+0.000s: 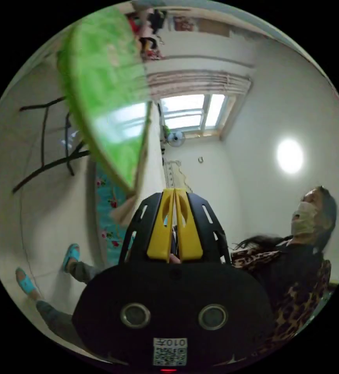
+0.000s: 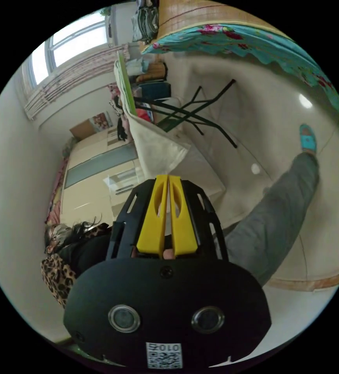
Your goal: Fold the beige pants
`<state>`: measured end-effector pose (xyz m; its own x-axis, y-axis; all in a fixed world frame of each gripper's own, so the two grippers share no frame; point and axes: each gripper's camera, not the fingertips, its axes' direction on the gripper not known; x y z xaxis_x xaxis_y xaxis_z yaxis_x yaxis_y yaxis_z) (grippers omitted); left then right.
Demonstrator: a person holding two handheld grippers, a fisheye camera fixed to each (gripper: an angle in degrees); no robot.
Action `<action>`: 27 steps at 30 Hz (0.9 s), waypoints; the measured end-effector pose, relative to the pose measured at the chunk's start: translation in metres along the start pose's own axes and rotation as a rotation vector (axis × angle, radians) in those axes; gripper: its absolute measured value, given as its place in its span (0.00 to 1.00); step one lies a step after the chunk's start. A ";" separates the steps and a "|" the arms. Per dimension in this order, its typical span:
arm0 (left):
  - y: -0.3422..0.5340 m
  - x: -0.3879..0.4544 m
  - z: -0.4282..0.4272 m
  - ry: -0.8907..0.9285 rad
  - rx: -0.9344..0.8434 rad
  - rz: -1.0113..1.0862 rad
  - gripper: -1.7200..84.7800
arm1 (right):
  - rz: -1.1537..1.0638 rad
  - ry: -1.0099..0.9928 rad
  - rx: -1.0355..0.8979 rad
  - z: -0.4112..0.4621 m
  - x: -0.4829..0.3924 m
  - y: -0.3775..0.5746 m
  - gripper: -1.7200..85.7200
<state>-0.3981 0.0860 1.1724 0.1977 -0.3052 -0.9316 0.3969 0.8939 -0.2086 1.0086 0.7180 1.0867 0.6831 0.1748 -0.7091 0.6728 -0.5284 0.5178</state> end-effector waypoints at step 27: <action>-0.050 0.097 0.153 -0.489 0.488 -0.182 0.02 | -0.844 0.549 -0.431 0.271 -0.300 -0.335 0.04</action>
<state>-0.2617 -0.0382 1.1375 0.4237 -0.6502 -0.6307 0.7951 0.6005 -0.0850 0.5015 0.6174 0.9958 -0.0824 0.7469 -0.6599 0.9537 0.2512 0.1652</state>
